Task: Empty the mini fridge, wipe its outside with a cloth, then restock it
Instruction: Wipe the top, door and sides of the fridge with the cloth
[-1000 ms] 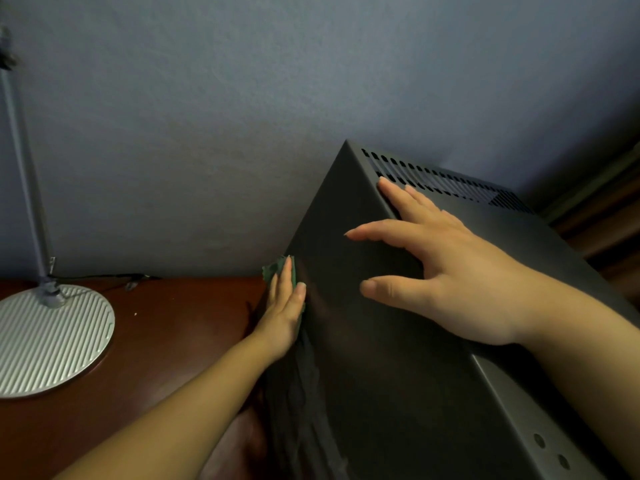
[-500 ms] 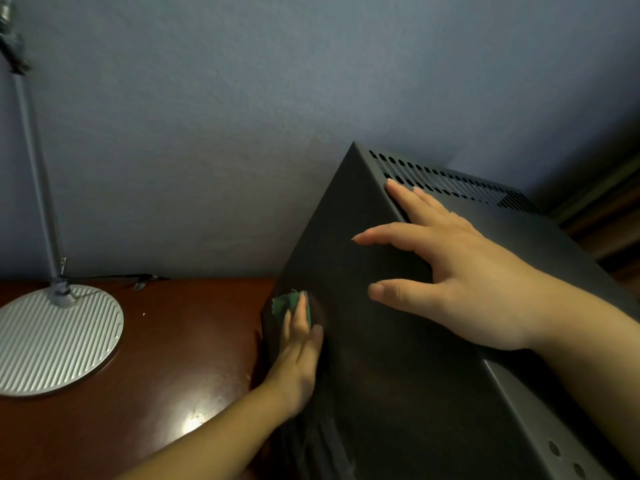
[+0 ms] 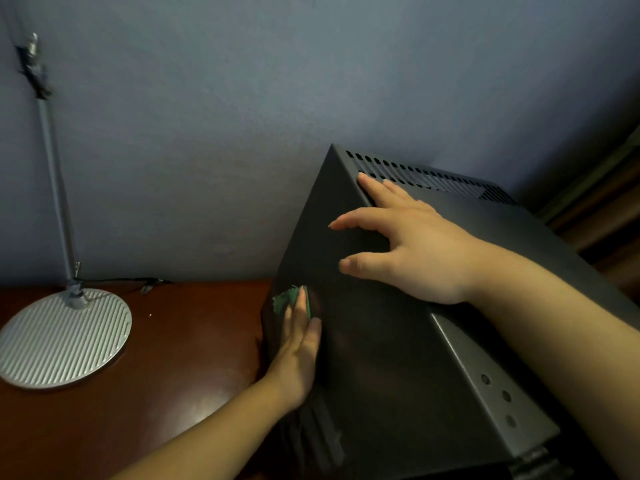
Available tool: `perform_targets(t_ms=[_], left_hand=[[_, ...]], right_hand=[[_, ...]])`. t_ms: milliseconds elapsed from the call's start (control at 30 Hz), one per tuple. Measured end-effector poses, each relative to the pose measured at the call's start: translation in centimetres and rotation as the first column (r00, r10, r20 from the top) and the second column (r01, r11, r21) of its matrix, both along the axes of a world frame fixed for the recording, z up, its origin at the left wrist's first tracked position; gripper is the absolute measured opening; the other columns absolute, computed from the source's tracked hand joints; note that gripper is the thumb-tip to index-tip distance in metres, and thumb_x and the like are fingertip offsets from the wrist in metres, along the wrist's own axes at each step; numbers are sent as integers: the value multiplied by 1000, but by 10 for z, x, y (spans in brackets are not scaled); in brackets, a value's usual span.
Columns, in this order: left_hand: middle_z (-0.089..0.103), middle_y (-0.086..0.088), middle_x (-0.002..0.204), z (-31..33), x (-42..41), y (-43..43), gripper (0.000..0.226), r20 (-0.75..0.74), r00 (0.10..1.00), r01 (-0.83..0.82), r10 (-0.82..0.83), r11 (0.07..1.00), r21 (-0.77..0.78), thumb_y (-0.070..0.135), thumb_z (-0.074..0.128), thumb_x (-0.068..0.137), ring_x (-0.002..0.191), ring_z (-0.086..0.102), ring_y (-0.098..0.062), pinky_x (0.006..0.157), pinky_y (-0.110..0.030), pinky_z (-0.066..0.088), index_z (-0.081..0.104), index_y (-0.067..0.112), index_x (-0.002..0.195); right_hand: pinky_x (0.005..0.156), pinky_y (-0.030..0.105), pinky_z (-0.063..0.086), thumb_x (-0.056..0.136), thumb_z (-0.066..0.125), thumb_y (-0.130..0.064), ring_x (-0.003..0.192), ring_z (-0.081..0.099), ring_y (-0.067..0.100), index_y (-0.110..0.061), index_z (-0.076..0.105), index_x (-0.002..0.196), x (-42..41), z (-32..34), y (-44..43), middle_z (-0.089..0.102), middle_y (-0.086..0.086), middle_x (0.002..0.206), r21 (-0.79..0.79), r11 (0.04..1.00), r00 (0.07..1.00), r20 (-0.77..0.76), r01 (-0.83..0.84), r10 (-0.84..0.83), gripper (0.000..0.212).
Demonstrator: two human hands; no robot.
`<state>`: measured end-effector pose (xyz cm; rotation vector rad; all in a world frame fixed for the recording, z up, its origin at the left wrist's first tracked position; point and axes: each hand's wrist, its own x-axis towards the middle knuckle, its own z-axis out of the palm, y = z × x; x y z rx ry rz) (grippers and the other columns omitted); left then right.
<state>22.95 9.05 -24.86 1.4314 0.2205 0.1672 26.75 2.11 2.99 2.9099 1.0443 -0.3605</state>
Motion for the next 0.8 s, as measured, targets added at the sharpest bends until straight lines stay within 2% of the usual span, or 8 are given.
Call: perform_targets(t_ms=[133,233,333,433,533,667,733,800], left_hand=[[1,22,157,8,-10,-7,57,-2,1000,-16,16,1000,-10,50,27,85,146,-7,3,117,-19,-3,5,48,138],[3,15,163,8,-21,-15,61,-13,999,-32,31,999,-38,54,30,85,151,-5,-2,125,-29,-1,5,46,140],[3,12,166,7,-38,-25,74,0,999,-47,47,999,-18,82,36,78,153,-2,-5,127,-35,3,12,50,141],[-1,21,160,9,-59,-38,93,9,1000,-6,5,1000,30,107,28,53,147,-7,5,120,-23,2,8,63,131],[-3,23,161,12,-80,-52,93,32,999,-7,8,1000,-13,109,30,49,147,-7,7,117,-22,1,9,66,129],[-8,25,160,15,-103,-66,94,21,999,30,-30,999,21,109,26,49,147,-12,6,123,-32,-1,5,67,131],[-10,25,162,10,-112,-74,93,36,999,30,-32,998,53,107,24,55,148,-13,5,126,-38,-2,5,65,136],[-5,27,162,9,-120,-82,74,32,999,12,-11,999,-34,97,32,70,151,-8,2,127,-44,0,12,66,135]], right_hand=[[124,55,2,88,60,-62,154,-12,15,-54,45,141,-2,-1,0,-8,-13,168,16,1000,1000,3,-1,0,56],[124,54,2,88,59,-63,155,-12,17,-51,41,145,-10,5,-5,-9,-10,168,12,1000,1000,-10,0,0,60],[124,56,1,84,59,-69,154,-17,19,-53,33,148,-34,9,-23,-17,-11,167,-67,997,998,-50,-31,28,71],[123,56,-3,82,60,-71,152,-22,17,-57,28,147,-63,8,-48,-22,-15,165,-80,993,995,-55,-82,78,74],[124,54,-2,81,60,-71,152,-21,14,-58,27,147,-84,8,-69,-23,-17,164,-48,996,995,-61,-79,76,75],[124,53,-2,81,61,-71,153,-20,14,-56,29,147,-100,2,-86,-19,-15,166,-27,997,997,-35,-72,71,75],[124,54,0,81,60,-72,154,-16,16,-56,31,146,-104,-4,-88,-14,-13,167,8,997,997,21,-73,73,73],[124,55,2,82,58,-72,155,-11,18,-56,34,146,-106,-8,-87,-9,-12,168,34,997,996,62,-72,70,70]])
